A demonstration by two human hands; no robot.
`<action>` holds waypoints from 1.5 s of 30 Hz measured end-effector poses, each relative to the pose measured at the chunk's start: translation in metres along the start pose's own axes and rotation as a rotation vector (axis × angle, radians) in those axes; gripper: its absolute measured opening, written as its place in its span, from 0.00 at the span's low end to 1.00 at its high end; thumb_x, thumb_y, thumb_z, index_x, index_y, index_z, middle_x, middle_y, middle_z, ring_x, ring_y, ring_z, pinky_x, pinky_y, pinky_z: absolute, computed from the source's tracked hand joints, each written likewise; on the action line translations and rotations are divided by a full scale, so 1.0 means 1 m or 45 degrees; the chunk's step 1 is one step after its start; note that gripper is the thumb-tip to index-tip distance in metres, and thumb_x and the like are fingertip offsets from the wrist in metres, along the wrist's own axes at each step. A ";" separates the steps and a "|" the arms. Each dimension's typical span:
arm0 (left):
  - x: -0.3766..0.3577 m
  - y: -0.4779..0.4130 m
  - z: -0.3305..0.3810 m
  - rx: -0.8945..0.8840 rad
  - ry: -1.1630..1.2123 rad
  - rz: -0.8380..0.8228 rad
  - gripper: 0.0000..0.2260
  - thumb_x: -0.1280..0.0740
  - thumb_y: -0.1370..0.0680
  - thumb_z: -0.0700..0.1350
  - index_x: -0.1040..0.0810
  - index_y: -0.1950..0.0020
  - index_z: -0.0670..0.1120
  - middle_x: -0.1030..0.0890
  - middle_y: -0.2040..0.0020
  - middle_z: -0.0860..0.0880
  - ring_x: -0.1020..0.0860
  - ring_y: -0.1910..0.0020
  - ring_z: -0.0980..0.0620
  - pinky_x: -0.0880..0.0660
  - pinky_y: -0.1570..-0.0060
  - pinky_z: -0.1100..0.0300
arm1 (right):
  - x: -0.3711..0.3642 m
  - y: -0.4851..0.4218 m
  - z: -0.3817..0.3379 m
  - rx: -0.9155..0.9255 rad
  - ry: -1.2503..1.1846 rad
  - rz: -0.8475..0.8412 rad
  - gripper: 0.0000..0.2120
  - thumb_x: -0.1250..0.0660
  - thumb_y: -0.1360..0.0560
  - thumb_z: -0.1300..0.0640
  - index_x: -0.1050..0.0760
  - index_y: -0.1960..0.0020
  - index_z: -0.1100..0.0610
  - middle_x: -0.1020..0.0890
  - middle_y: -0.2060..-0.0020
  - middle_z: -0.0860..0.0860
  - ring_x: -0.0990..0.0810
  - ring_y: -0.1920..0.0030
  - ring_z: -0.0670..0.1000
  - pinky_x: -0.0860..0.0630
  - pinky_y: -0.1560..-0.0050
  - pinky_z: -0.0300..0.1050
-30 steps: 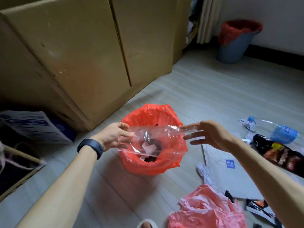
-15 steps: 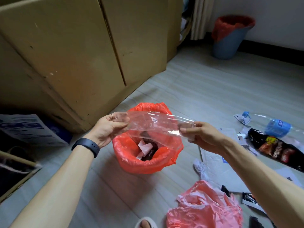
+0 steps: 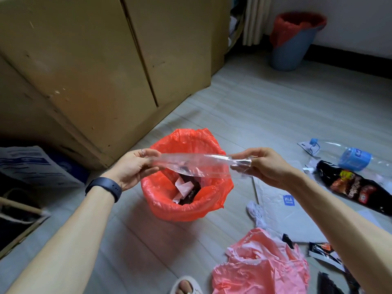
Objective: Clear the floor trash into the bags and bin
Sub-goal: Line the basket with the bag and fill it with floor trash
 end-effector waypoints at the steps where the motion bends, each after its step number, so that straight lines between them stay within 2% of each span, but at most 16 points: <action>1: 0.001 0.000 -0.002 0.035 -0.034 0.012 0.11 0.43 0.19 0.31 0.23 0.53 0.42 0.15 0.61 0.41 0.15 0.63 0.44 0.21 0.72 0.64 | 0.003 0.001 0.001 -0.020 0.047 0.027 0.20 0.42 0.24 0.77 0.14 0.58 0.61 0.14 0.53 0.60 0.14 0.57 0.59 0.18 0.59 0.41; 3: 0.001 0.002 -0.007 0.114 -0.180 -0.028 0.14 0.46 0.19 0.33 0.22 0.53 0.42 0.17 0.58 0.40 0.15 0.59 0.41 0.20 0.70 0.60 | 0.007 0.003 0.001 -0.040 0.177 0.093 0.22 0.44 0.24 0.77 0.15 0.59 0.61 0.14 0.55 0.60 0.14 0.60 0.62 0.18 0.61 0.43; 6: -0.001 0.001 -0.008 0.174 -0.257 -0.084 0.13 0.42 0.24 0.42 0.18 0.52 0.42 0.18 0.58 0.44 0.17 0.64 0.44 0.22 0.70 0.59 | 0.003 0.005 -0.004 -0.004 0.302 0.144 0.20 0.42 0.25 0.76 0.15 0.62 0.60 0.15 0.59 0.60 0.17 0.64 0.55 0.19 0.62 0.42; 9: -0.006 -0.007 -0.007 0.128 -0.462 0.037 0.14 0.34 0.22 0.52 0.17 0.50 0.41 0.17 0.59 0.47 0.20 0.66 0.49 0.22 0.69 0.58 | -0.008 0.004 -0.009 -0.020 0.266 0.062 0.13 0.39 0.28 0.68 0.15 0.58 0.61 0.14 0.58 0.58 0.16 0.61 0.52 0.19 0.58 0.43; 11: -0.012 -0.014 -0.007 -0.020 -0.666 0.132 0.07 0.28 0.24 0.45 0.20 0.51 0.42 0.21 0.62 0.46 0.23 0.71 0.52 0.23 0.69 0.58 | -0.016 0.004 -0.012 -0.030 0.216 0.037 0.08 0.33 0.28 0.61 0.15 0.55 0.61 0.14 0.54 0.58 0.17 0.60 0.52 0.19 0.58 0.43; 13: -0.016 -0.021 -0.009 -0.214 -0.909 0.275 0.06 0.27 0.25 0.43 0.23 0.52 0.45 0.21 0.62 0.46 0.25 0.71 0.51 0.25 0.68 0.57 | -0.021 0.002 -0.016 0.067 0.400 0.148 0.03 0.28 0.26 0.60 0.16 0.55 0.57 0.14 0.56 0.56 0.17 0.64 0.48 0.20 0.64 0.38; 15: -0.022 -0.025 -0.014 -0.332 -1.216 0.447 0.11 0.28 0.27 0.49 0.27 0.49 0.52 0.21 0.60 0.49 0.23 0.66 0.49 0.27 0.64 0.57 | -0.023 -0.001 -0.021 0.259 0.803 0.336 0.08 0.29 0.28 0.63 0.21 0.53 0.50 0.15 0.61 0.52 0.16 0.68 0.49 0.22 0.70 0.41; 18: -0.031 -0.034 -0.030 -0.280 -1.551 0.545 0.16 0.34 0.26 0.58 0.30 0.40 0.61 0.19 0.53 0.48 0.21 0.51 0.43 0.26 0.52 0.53 | -0.034 -0.010 -0.028 0.464 1.252 0.472 0.14 0.36 0.27 0.60 0.27 0.44 0.46 0.16 0.64 0.54 0.18 0.66 0.59 0.20 0.65 0.50; 22: -0.026 -0.049 -0.046 -0.398 -1.843 0.560 0.19 0.37 0.24 0.54 0.28 0.33 0.59 0.22 0.39 0.50 0.31 0.33 0.46 0.34 0.37 0.50 | -0.054 -0.032 -0.039 0.681 1.665 0.549 0.15 0.38 0.25 0.60 0.23 0.41 0.49 0.16 0.60 0.58 0.19 0.58 0.63 0.29 0.62 0.46; 25: -0.003 -0.049 -0.046 -0.513 -1.873 0.760 0.23 0.35 0.26 0.49 0.29 0.30 0.54 0.35 0.27 0.47 0.39 0.27 0.46 0.37 0.33 0.47 | -0.071 -0.051 -0.037 0.739 1.744 0.493 0.17 0.37 0.25 0.62 0.23 0.39 0.50 0.15 0.57 0.59 0.20 0.53 0.64 0.29 0.58 0.49; 28: 0.014 -0.049 -0.056 -0.354 -1.709 0.817 0.34 0.36 0.26 0.43 0.45 0.22 0.52 0.45 0.23 0.44 0.35 0.30 0.39 0.33 0.37 0.44 | -0.091 -0.080 -0.024 0.689 1.751 0.406 0.18 0.38 0.25 0.61 0.24 0.38 0.49 0.16 0.54 0.58 0.21 0.51 0.64 0.28 0.57 0.49; 31: 0.019 -0.051 -0.072 -0.179 -1.525 0.730 0.38 0.40 0.26 0.38 0.55 0.21 0.53 0.38 0.28 0.43 0.25 0.42 0.35 0.28 0.49 0.46 | -0.113 -0.103 -0.004 0.687 1.800 0.295 0.21 0.39 0.27 0.64 0.26 0.36 0.50 0.16 0.51 0.56 0.20 0.50 0.63 0.24 0.57 0.52; 36: 0.015 -0.052 -0.079 -0.178 -1.485 0.829 0.41 0.38 0.27 0.36 0.56 0.20 0.49 0.33 0.34 0.40 0.23 0.47 0.33 0.27 0.48 0.47 | -0.121 -0.122 0.045 0.506 2.199 0.050 0.14 0.39 0.27 0.62 0.28 0.41 0.54 0.18 0.53 0.56 0.19 0.53 0.63 0.29 0.65 0.49; 38: 0.014 -0.052 -0.079 -0.175 -1.504 0.825 0.41 0.37 0.27 0.36 0.56 0.20 0.49 0.34 0.34 0.41 0.23 0.47 0.34 0.27 0.49 0.47 | -0.117 -0.122 0.060 0.423 2.437 -0.034 0.09 0.40 0.23 0.58 0.23 0.46 0.52 0.17 0.53 0.53 0.20 0.46 0.60 0.31 0.57 0.49; 40: 0.014 -0.050 -0.080 -0.161 -1.533 0.824 0.41 0.37 0.26 0.37 0.58 0.20 0.49 0.34 0.33 0.42 0.22 0.49 0.35 0.26 0.51 0.48 | -0.113 -0.126 0.071 0.338 2.626 -0.108 0.12 0.41 0.21 0.56 0.20 0.46 0.51 0.16 0.49 0.51 0.27 0.39 0.57 0.34 0.48 0.48; 45: 0.012 -0.048 -0.082 -0.124 -1.654 0.840 0.41 0.37 0.25 0.39 0.60 0.20 0.46 0.34 0.34 0.42 0.21 0.51 0.37 0.25 0.56 0.50 | -0.110 -0.134 0.080 0.020 2.534 -0.166 0.17 0.46 0.18 0.58 0.24 0.33 0.55 0.26 0.35 0.55 0.26 0.35 0.58 0.27 0.45 0.48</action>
Point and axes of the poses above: each hand's wrist, its own y-axis away from the middle knuckle, its own x-axis out of the back of the hand, z = x × y, the point moved 4 cm from there along -y, towards the middle knuckle
